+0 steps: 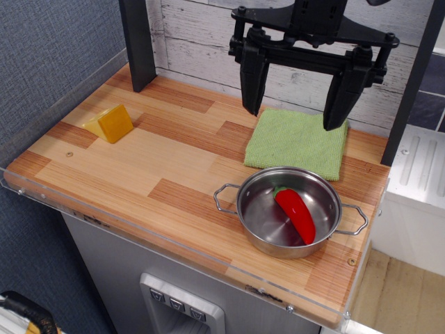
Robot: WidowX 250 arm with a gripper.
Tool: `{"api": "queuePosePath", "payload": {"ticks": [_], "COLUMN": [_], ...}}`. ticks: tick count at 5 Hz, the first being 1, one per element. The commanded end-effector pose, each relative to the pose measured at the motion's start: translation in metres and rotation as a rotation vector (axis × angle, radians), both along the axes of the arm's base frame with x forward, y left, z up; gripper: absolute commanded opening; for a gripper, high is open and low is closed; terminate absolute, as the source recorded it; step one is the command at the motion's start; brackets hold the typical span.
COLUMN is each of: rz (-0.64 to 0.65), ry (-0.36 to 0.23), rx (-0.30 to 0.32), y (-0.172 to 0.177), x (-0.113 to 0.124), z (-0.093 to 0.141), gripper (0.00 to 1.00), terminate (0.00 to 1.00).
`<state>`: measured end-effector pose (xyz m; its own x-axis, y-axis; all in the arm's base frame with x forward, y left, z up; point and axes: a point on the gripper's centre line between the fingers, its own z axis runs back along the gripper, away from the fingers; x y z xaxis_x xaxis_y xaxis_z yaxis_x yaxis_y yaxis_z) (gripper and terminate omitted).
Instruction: Place the red vegetable on the green cloth.
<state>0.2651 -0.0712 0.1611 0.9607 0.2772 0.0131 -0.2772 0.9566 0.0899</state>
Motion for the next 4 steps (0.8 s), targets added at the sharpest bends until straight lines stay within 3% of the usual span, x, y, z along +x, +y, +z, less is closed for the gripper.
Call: {"api": "queuePosePath", "payload": {"ticks": [1,2,4], "rz": [0.000,0.116,0.188], "ry": [0.000,0.005,-0.055], "rx": [0.000,-0.003,0.019], "y": [0.000,0.006,0.011], "x": [0.000,0.002,0.010], "z": [0.000,-0.015,-0.045], "gripper": [1.00,1.00,1.00], "terminate": [0.00,0.00,0.00]}}
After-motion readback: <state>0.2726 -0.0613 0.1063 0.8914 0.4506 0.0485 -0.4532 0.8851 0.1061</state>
